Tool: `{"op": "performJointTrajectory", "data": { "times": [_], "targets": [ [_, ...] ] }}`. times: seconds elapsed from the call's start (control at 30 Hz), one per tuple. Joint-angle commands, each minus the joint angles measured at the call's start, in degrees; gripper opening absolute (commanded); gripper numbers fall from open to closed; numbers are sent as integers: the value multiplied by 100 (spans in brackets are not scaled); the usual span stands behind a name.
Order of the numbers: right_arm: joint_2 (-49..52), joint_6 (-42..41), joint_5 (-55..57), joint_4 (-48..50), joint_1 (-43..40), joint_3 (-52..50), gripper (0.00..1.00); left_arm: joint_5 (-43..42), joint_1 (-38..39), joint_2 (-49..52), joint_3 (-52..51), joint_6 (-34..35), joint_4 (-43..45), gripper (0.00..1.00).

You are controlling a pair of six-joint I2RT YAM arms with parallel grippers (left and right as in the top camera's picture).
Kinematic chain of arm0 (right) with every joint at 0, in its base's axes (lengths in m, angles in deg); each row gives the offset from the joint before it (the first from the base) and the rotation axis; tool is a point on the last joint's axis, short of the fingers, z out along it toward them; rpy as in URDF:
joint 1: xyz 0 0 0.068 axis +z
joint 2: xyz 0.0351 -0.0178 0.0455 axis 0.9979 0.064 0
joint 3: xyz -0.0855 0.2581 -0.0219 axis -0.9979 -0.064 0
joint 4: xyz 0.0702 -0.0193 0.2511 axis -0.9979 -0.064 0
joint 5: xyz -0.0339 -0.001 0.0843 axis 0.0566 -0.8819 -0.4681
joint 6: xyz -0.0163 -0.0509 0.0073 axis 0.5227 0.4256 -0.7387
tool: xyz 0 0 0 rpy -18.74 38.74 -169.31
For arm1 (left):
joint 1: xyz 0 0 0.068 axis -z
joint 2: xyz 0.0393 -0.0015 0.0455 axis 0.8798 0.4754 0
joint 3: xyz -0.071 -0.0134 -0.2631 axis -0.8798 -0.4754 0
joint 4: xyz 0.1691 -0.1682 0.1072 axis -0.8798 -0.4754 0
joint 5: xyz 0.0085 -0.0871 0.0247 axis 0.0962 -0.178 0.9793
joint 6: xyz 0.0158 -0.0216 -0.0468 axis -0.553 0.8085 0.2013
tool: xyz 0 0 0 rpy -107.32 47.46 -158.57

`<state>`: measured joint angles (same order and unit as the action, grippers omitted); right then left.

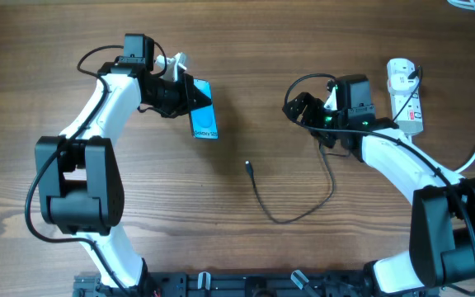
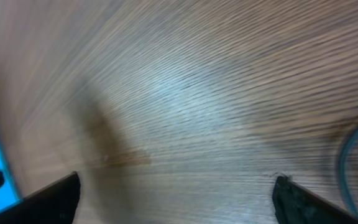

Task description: Plug charger to phone and switch on socket

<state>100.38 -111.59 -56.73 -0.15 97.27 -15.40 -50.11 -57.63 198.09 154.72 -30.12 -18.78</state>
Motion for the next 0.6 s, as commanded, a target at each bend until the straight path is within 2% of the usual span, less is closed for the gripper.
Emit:
{"op": "performJointTrajectory", "data": {
  "times": [0.0, 0.03, 0.07, 0.1, 0.2, 0.3, 0.37, 0.43, 0.57],
  "targets": [
    [17, 66, -881, 66, 59, -9, 58, -203, -55, 13, -26, 319, 74, 4],
    [17, 457, -970, -70, 199, -11, 35, -131, -70, 13, -26, 374, 92, 4],
    [17, 798, -970, -223, 372, -9, 27, 0, -74, 13, -26, 531, 98, 4],
    [17, 1128, -966, -369, 597, -9, 25, 166, -74, 13, -26, 680, 101, 4],
    [17, 1478, -568, -861, 1412, -9, 25, 236, -74, 13, -26, 680, 118, 4],
    [17, 1193, 372, -1368, 2411, -9, 32, 236, -74, 13, -26, 684, 118, 4],
    [17, 835, 944, -1451, 2918, -11, 33, 236, -74, 13, -26, 682, 116, 4],
    [59, 599, 1709, -1427, 3265, -9, 33, 236, -74, 13, -26, 682, 116, 4],
    [334, 608, 2452, -1408, 3373, -9, 33, 236, -74, 13, -26, 682, 116, 4]
  ]
}}
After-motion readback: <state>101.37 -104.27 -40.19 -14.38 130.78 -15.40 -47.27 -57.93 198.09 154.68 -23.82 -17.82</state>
